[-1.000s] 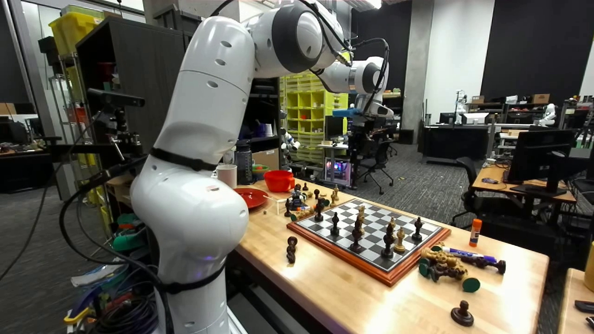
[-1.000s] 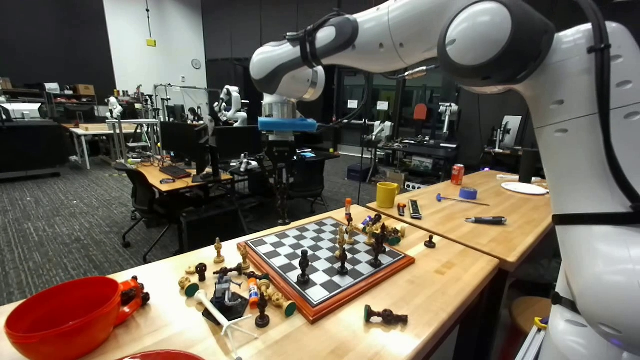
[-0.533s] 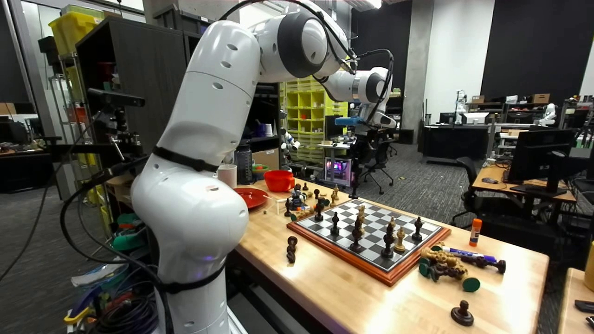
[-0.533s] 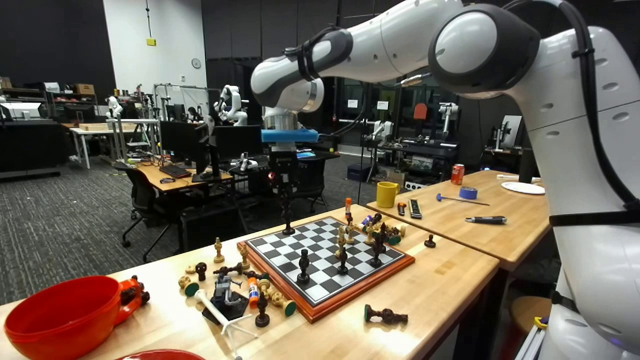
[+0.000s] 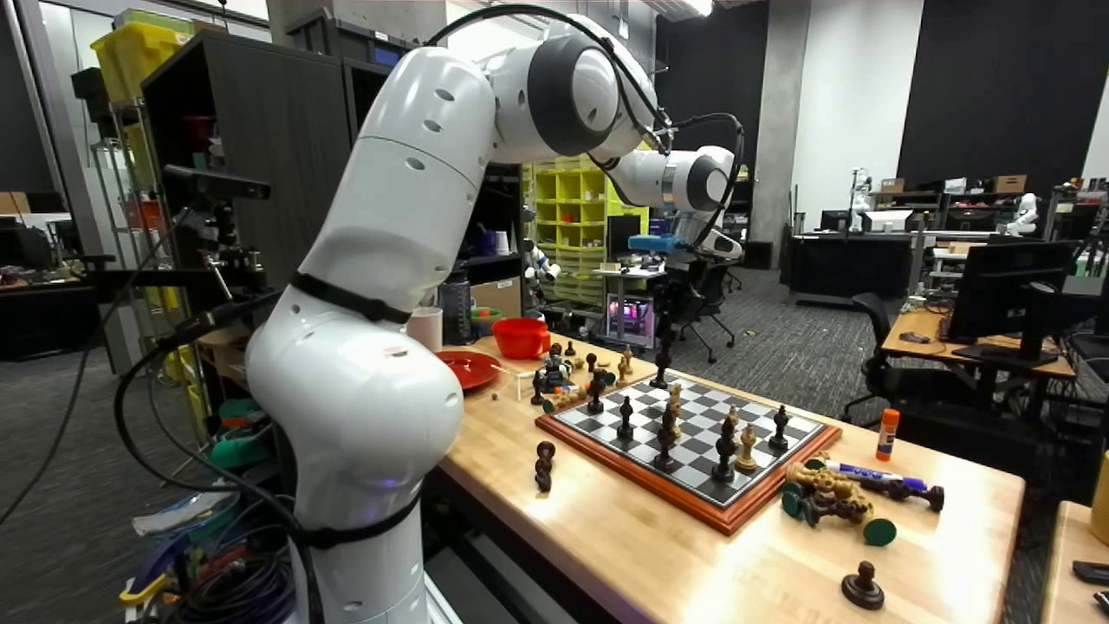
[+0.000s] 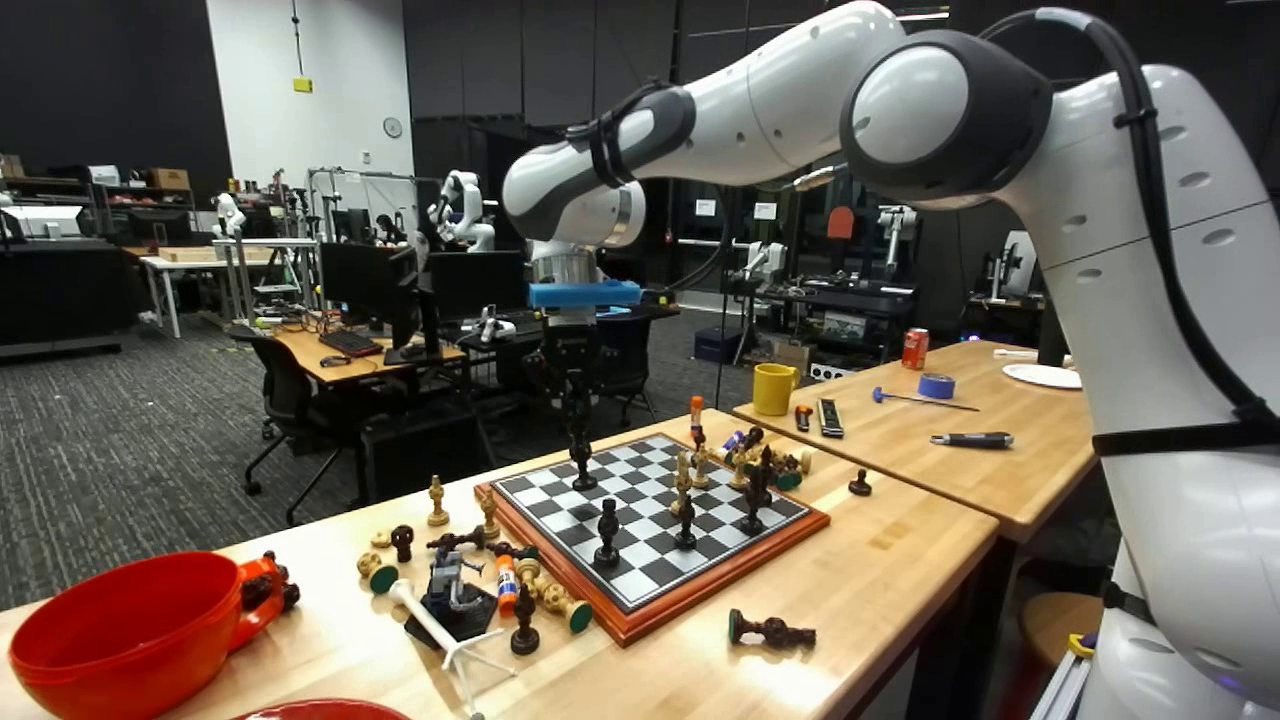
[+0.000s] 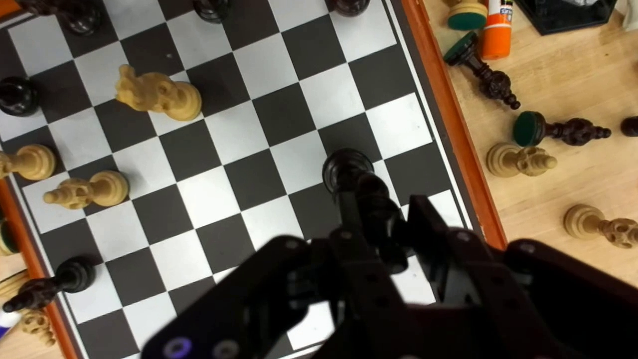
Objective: Pick up two black pieces from the table and place them on the chess board
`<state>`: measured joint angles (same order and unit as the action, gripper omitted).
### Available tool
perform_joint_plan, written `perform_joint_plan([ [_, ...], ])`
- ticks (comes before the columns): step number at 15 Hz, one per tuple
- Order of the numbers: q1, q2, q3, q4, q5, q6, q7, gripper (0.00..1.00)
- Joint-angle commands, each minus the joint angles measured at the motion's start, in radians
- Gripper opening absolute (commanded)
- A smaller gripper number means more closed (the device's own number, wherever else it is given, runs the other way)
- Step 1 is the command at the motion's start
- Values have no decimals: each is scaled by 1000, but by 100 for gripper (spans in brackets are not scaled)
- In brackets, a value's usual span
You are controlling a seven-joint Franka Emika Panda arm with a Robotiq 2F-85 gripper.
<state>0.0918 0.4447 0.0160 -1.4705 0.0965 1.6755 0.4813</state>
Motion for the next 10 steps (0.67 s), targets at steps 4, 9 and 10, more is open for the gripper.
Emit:
perform_joint_plan([
  [4, -1, 4, 0, -19, 15, 33, -71, 7],
  [9, -3, -6, 4, -42, 19, 98, -122, 7],
  [10, -4, -8, 5, -48, 21, 112, -130, 7],
])
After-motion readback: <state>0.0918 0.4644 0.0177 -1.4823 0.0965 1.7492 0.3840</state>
